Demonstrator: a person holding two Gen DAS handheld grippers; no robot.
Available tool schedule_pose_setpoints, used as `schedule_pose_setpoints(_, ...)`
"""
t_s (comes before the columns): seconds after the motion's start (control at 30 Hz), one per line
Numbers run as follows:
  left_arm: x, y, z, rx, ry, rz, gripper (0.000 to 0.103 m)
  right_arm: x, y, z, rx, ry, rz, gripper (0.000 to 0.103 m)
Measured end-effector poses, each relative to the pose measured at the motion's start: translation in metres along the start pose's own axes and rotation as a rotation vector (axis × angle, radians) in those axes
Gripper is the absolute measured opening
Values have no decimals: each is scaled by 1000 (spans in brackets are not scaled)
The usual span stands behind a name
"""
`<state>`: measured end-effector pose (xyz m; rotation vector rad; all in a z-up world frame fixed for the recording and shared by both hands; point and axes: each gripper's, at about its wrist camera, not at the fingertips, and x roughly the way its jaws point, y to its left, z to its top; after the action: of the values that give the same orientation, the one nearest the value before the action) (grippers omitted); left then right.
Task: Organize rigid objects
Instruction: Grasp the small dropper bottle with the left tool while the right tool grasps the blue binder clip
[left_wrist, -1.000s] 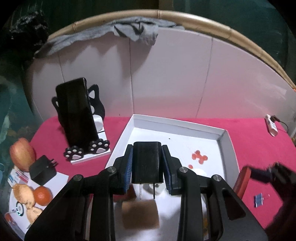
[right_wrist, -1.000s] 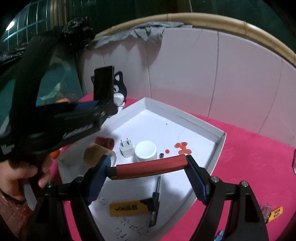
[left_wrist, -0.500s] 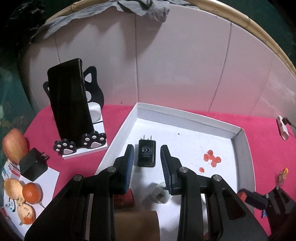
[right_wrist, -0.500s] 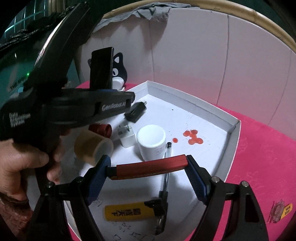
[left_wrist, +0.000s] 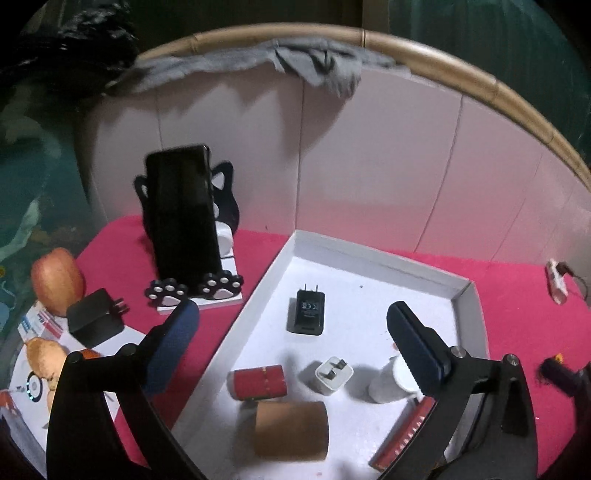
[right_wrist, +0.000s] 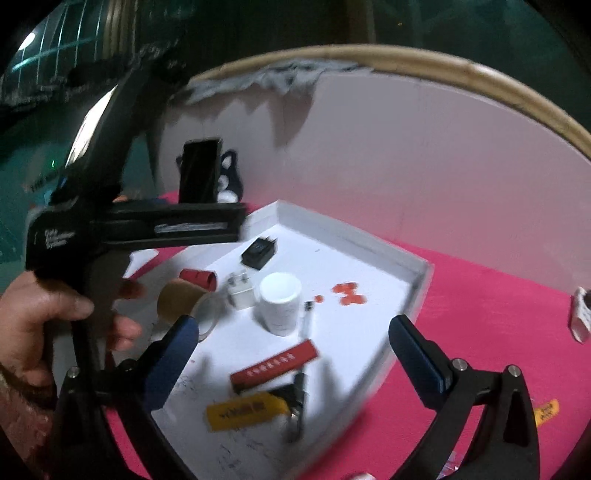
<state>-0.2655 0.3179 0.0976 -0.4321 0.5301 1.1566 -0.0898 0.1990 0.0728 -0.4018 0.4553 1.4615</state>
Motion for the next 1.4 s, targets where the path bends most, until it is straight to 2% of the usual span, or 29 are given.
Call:
schedule_pose_setpoints(0.13,-24,-4,-10,14,-32,-93,102,-44,-39,-3,95,-99,-53,103)
schedule_pose_setpoints(0.27,-42,-28,-26,91,-25,-193,102,-91,-87,-17,214,-178,-138,103)
schedule_pose_setpoints(0.33,-50,-47,-38,139,15,-290,102,-108,-105,-25,263,-189,-180,103)
schedule_pose_setpoints(0.4,-55,-67,-50,201,63,-355,102,-120,-125,-37,315,-188,-219,103)
schedule_pose_setpoints(0.5,-73,-107,-80,337,109,-463,102,-129,-145,-53,363,-177,-258,103)
schedule_pose_setpoints(0.67,-94,-161,-123,503,189,-603,102,-131,-163,-73,437,-157,-255,103)
schedule_pose_setpoints(0.77,-88,-182,-139,534,229,-570,99,-135,-170,-80,466,-162,-247,103)
schedule_pose_setpoints(0.83,-75,-188,-144,522,269,-526,99,-136,-171,-83,475,-169,-237,103)
schedule_pose_setpoints(0.93,-61,-192,-150,496,320,-505,97,-138,-173,-87,479,-174,-225,103)
schedule_pose_setpoints(1.13,-51,-202,-152,504,328,-459,97,-141,-183,-96,532,-191,-201,103)
schedule_pose_setpoints(1.27,-42,-212,-157,524,367,-458,97,-143,-188,-101,560,-196,-182,103)
schedule_pose_setpoints(1.4,-50,-216,-164,535,382,-502,97,-149,-191,-101,566,-215,-181,103)
